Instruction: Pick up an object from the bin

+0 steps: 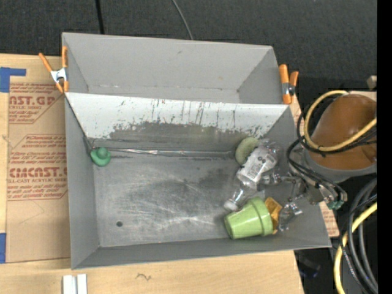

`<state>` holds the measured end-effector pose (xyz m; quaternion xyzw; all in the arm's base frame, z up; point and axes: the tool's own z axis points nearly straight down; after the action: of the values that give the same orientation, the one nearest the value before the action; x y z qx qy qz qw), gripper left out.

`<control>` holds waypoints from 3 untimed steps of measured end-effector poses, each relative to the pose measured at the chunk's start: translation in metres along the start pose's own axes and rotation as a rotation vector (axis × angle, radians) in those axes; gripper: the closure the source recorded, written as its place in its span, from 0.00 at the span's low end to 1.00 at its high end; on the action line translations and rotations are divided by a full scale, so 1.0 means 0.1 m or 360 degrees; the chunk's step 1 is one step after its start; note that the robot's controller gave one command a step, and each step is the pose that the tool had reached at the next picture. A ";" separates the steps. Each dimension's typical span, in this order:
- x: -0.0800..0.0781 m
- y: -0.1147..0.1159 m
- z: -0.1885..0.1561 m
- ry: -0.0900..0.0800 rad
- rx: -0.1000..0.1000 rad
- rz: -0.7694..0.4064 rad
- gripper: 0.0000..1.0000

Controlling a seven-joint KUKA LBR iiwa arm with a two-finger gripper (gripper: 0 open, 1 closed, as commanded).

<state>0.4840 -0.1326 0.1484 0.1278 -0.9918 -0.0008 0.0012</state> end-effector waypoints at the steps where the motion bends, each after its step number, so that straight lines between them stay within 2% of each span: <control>1: 0.01 -0.02 0.30 -0.0007 0.0004 -0.0467 0.00; 2: -0.05 -0.08 0.74 -0.0045 0.0021 -0.0542 0.00; 3: -0.11 -0.02 0.71 -0.0073 0.0040 -0.0525 1.00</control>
Offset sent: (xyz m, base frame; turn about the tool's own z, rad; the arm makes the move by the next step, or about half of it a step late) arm -0.0024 -0.0091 -0.0784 -0.3438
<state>0.4945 -0.1313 0.0770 0.2888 -0.9571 0.0084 -0.0230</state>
